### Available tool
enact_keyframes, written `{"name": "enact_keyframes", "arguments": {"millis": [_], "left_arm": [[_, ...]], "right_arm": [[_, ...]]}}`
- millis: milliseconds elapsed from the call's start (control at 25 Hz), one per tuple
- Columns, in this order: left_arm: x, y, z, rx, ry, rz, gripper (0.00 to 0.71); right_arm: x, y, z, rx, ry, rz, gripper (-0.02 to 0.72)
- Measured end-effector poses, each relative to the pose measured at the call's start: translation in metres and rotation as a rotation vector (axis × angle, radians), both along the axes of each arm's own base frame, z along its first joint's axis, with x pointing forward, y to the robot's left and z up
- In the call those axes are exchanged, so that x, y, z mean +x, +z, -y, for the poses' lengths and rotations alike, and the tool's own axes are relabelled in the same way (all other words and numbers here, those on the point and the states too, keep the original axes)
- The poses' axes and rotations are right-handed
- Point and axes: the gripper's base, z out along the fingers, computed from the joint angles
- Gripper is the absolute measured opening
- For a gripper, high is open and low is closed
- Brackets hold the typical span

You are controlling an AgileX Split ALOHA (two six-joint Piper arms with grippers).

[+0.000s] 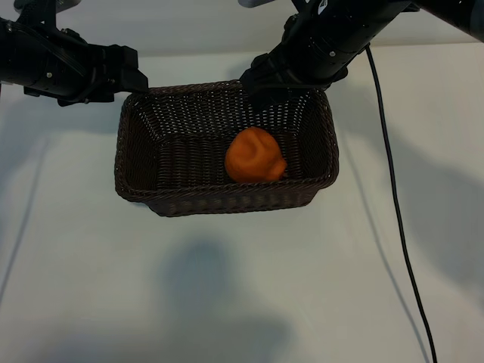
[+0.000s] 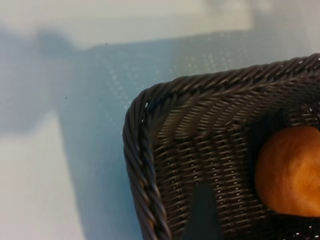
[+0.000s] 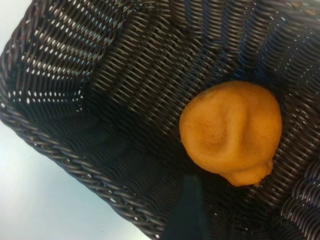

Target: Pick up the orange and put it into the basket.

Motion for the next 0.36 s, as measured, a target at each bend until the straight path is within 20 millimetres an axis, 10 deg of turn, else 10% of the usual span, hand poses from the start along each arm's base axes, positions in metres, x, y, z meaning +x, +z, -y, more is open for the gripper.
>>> {"name": "enact_keyframes", "arguments": {"millis": [360], "left_arm": [[0.0,0.0,0.0,0.001,-0.001,0.0,0.589]], "right_arm": [[0.0005,0.0002,-0.0001,0.002,-0.003,0.005,0.599]]}}
